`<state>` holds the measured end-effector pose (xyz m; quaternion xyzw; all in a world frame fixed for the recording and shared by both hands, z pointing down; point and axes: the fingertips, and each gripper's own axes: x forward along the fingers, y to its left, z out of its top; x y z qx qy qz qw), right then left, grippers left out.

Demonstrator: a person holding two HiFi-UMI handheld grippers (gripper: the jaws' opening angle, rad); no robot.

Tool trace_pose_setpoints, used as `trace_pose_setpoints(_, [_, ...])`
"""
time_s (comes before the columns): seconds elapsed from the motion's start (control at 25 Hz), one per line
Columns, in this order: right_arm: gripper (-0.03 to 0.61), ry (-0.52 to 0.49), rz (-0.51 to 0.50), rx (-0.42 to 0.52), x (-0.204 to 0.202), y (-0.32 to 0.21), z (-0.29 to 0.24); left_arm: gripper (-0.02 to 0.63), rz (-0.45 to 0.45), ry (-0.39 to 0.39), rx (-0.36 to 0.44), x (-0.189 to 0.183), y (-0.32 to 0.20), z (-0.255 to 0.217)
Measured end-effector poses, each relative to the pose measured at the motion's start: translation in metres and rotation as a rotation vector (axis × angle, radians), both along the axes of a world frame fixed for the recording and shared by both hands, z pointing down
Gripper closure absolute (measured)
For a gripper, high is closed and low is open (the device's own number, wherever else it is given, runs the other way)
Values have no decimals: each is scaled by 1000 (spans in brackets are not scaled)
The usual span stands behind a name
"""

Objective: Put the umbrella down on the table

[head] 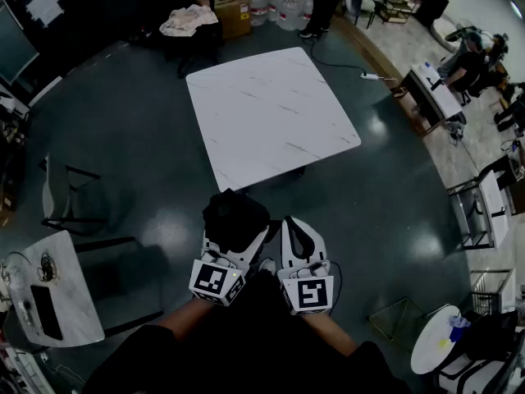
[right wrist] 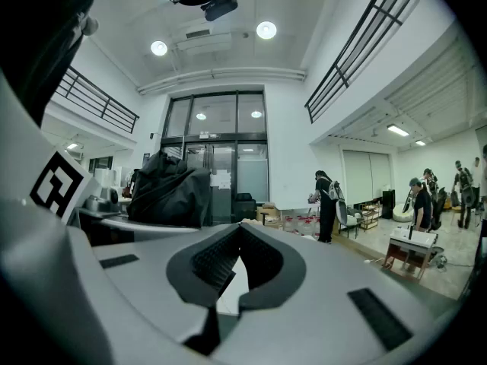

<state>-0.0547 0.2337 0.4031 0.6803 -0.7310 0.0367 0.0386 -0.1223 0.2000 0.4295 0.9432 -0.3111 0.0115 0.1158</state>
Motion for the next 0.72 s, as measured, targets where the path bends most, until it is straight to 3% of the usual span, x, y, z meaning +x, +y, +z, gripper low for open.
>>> trace_pose_setpoints(0.28, [563,-55,8,23,27,22,11,250,-66,7,2,7,11,3])
trace_pose_setpoints(0.52, [561,-93,-92,-50,19,30,45,250,-94,-18,17,3,11,4])
trace_pose_setpoints(0.72, [561,-73,-72,-52,31,29,45,250,-99,-28,27,12,0,3])
